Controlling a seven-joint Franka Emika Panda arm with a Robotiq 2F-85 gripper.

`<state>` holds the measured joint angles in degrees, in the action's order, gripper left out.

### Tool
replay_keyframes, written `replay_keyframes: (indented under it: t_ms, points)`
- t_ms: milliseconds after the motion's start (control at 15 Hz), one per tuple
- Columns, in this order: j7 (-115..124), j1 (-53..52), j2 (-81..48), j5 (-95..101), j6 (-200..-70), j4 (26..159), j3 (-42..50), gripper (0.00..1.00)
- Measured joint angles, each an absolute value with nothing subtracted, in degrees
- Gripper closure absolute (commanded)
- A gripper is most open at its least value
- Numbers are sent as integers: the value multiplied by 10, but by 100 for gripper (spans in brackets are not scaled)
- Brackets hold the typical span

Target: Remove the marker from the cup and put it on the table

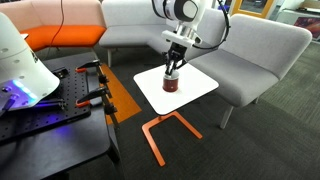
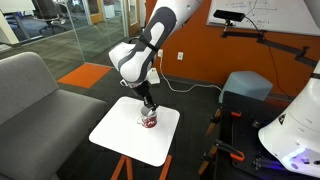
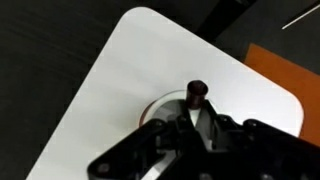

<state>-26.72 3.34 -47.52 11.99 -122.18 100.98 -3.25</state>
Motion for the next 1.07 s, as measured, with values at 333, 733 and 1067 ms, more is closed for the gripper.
replay_keyframes:
  t_ms: [333,733,1067]
  points:
    - [-262,14,-400,142,-1151,1017,-32,95]
    - [-243,42,-367,112,-1250,1037,-29,95]
    - [-296,110,-457,35,-1410,1039,-44,95]
